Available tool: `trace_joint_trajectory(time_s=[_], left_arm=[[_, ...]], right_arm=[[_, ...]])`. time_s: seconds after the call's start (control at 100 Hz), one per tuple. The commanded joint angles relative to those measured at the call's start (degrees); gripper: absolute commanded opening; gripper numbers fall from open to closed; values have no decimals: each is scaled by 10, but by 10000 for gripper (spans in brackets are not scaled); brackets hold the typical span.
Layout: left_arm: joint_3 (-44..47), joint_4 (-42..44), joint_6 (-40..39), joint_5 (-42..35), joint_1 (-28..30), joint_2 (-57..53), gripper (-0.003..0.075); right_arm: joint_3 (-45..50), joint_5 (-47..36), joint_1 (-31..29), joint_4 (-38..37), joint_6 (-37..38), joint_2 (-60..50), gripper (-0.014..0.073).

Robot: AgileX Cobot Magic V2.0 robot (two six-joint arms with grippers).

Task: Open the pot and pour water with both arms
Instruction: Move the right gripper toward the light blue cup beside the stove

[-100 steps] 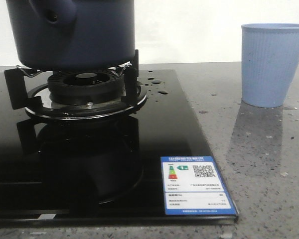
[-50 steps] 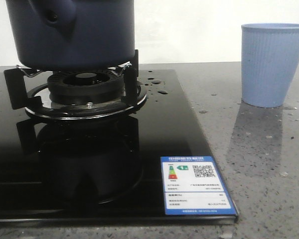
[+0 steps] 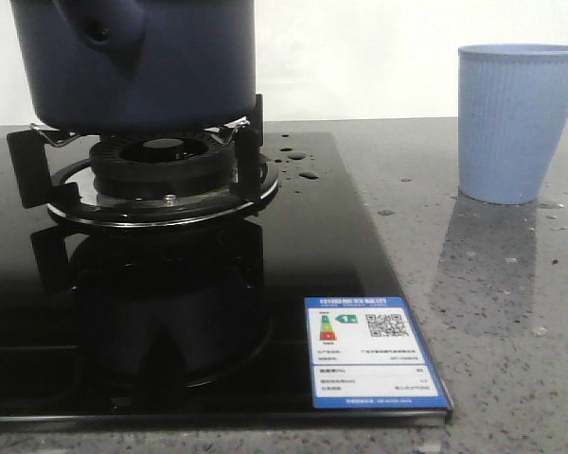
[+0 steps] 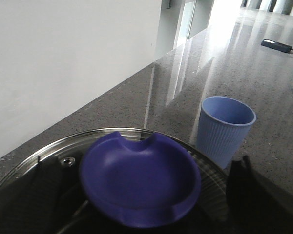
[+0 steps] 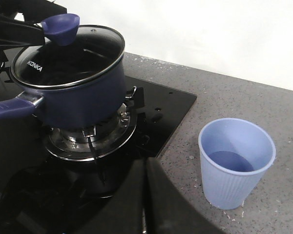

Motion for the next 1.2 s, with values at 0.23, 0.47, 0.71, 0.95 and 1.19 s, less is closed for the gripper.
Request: trace_joint_trajectory(time_s=[0.23,0.47,0.71,0.95,1.19], left_arm=[[-19,-44,27,31,-4,-2,618],[-19,-41,48,-12,-29,-2,618],[-19,-41,48,-37,-35,-2,505],[-19,-50,48,-37,-34,-2,274],[-49,-59,13,-24,-15,-22,270]], right_arm=[[-20,-82,1,-4,-5,-2,-73],[-20,-93,1,-4,-5,-2,-73],[-20,-93,1,-4,-5,-2,-73],[-20,-93,1,-4,-5,-2,-73],[-20,-75,1,-86,-5,-2,-42]])
